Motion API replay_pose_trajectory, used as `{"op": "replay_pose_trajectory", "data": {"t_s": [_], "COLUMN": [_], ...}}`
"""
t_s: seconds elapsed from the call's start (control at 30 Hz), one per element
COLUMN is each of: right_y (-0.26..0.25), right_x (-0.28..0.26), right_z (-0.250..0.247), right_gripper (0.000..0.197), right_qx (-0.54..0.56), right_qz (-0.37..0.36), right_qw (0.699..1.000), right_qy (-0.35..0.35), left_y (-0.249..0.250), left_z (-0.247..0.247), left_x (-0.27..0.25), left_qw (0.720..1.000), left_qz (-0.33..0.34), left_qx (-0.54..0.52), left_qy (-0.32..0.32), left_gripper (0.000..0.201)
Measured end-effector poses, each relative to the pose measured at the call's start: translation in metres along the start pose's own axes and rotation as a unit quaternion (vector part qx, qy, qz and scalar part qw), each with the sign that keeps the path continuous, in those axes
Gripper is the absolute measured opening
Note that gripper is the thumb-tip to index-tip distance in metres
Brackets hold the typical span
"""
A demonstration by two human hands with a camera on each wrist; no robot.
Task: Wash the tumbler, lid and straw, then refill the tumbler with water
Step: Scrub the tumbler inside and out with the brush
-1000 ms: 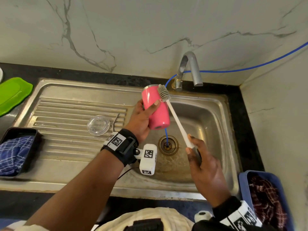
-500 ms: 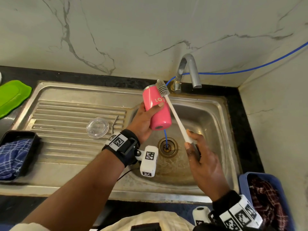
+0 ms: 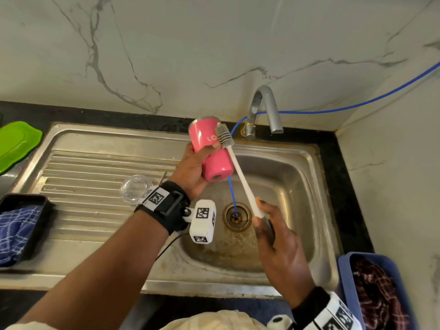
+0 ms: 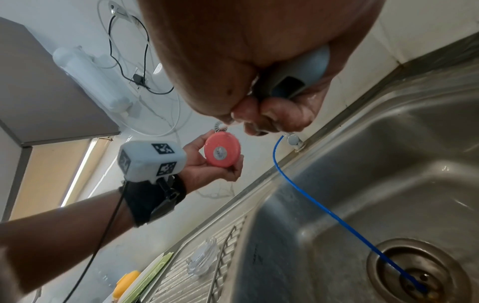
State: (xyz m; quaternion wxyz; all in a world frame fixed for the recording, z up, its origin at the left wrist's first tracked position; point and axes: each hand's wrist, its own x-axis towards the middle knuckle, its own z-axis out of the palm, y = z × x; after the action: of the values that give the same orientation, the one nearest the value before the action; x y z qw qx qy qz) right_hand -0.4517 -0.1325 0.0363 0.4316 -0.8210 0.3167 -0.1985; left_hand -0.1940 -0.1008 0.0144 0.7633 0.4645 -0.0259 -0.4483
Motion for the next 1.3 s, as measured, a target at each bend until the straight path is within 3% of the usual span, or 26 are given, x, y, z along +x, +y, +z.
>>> {"op": "replay_pose_trajectory", "data": {"t_s": [0.6, 0.83, 1.0, 1.17, 1.3], "right_y": [0.007, 0.007, 0.010, 0.010, 0.007], "right_x": [0.007, -0.004, -0.001, 0.011, 0.000], "right_z": [-0.007, -0.005, -0.006, -0.007, -0.006], "right_gripper": [0.033, 0.031, 0.033, 0.034, 0.032], "right_qx": [-0.006, 0.004, -0.008, -0.033, -0.024], "right_qz": [0.015, 0.003, 0.011, 0.003, 0.007], "right_qw": [1.000, 1.000, 1.000, 0.999, 1.000], "right_qy": [0.021, -0.008, -0.008, 0.024, 0.009], "left_y": [-0.014, 0.004, -0.002, -0.012, -0.005], "left_z": [0.007, 0.002, 0.000, 0.009, 0.007], "left_x": [-0.011, 0.000, -0.003, -0.006, -0.002], "left_qw": [0.999, 1.000, 1.000, 1.000, 1.000], "left_qz": [-0.032, 0.004, -0.008, -0.025, -0.020], "left_qx": [0.025, 0.006, 0.002, 0.010, 0.004], "left_qy": [-0.036, -0.004, 0.020, -0.014, 0.001], "left_gripper": [0.073, 0.087, 0.085, 0.079, 0.077]}}
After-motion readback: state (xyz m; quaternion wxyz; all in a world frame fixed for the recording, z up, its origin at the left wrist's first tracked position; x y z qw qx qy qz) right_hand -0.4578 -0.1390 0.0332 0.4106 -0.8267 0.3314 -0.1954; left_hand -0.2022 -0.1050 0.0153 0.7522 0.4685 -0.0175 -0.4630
